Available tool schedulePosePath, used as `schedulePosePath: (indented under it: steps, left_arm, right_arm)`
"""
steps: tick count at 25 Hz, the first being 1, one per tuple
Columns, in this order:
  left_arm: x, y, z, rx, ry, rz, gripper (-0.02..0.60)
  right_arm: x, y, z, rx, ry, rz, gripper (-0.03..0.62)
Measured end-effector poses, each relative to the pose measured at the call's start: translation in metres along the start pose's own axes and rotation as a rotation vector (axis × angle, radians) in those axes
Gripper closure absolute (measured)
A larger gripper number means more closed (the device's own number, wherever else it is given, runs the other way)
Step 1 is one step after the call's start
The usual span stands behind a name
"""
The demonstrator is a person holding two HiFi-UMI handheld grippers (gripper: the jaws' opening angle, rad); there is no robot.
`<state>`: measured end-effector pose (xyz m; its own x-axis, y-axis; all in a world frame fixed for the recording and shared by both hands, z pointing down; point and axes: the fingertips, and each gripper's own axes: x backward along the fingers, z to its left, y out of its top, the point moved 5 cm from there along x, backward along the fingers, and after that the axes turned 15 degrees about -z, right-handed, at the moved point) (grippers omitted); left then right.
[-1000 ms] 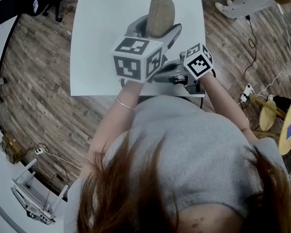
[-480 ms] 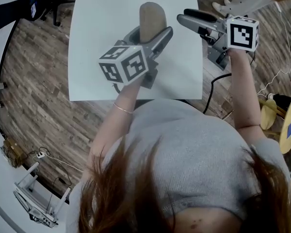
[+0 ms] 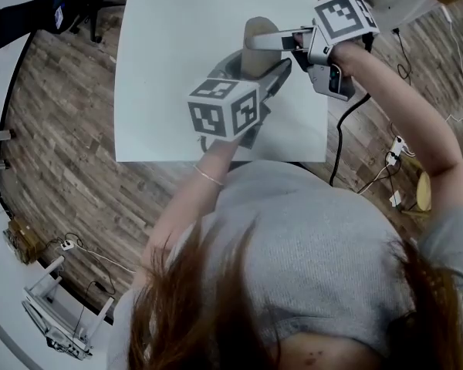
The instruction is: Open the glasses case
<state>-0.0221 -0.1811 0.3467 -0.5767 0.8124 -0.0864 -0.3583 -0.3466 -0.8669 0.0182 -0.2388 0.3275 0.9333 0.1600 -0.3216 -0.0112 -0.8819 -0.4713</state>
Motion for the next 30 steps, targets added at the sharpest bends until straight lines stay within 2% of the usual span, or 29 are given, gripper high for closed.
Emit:
schedulePosePath:
  steps: [1, 4, 5, 9, 12, 14, 15, 18, 22, 25, 27, 30]
  left_arm:
    - [0.0, -0.001, 0.001, -0.012, 0.005, 0.013, 0.256]
    - [-0.002, -0.005, 0.005, -0.017, 0.013, 0.035, 0.255]
    - [-0.001, -0.006, 0.006, -0.014, 0.01, 0.037, 0.255]
    - [-0.003, -0.004, 0.007, -0.002, -0.008, 0.027, 0.255]
    - [-0.006, -0.004, 0.01, 0.004, 0.013, 0.049, 0.252]
    - [-0.005, -0.004, 0.01, -0.028, 0.03, 0.049, 0.244]
    - [-0.004, -0.004, 0.01, -0.07, 0.038, 0.045, 0.238]
    - [0.002, -0.005, 0.014, -0.195, 0.07, 0.076, 0.253]
    - [0.007, -0.013, 0.018, -0.184, 0.084, 0.128, 0.256]
    - [0.018, -0.021, 0.024, -0.207, 0.113, 0.158, 0.267]
    - [0.026, -0.025, 0.024, -0.245, 0.113, 0.183, 0.282]
    - [0.035, -0.03, 0.024, -0.362, 0.098, 0.269, 0.335]
  right_arm:
    - [-0.003, -0.001, -0.001, -0.034, -0.017, -0.007, 0.151]
    - [-0.008, -0.004, -0.013, -0.03, -0.093, 0.005, 0.224]
    - [-0.009, -0.006, -0.016, -0.041, -0.098, 0.01, 0.227]
    - [-0.013, -0.013, -0.023, -0.192, -0.047, 0.021, 0.21]
    - [-0.015, -0.014, -0.028, -0.235, -0.036, 0.01, 0.215]
    - [-0.014, -0.015, -0.03, -0.253, -0.047, 0.003, 0.223]
    - [-0.014, -0.016, -0.031, -0.257, -0.053, 0.001, 0.223]
    - [-0.011, -0.013, -0.035, -0.218, -0.086, -0.008, 0.224]
    - [-0.012, -0.014, -0.04, -0.179, -0.11, 0.013, 0.224]
    - [-0.008, -0.009, -0.046, -0.16, -0.129, -0.027, 0.226]
    - [-0.005, -0.008, -0.049, -0.152, -0.145, -0.032, 0.226]
    - [-0.009, -0.009, -0.051, -0.089, -0.152, 0.022, 0.226]
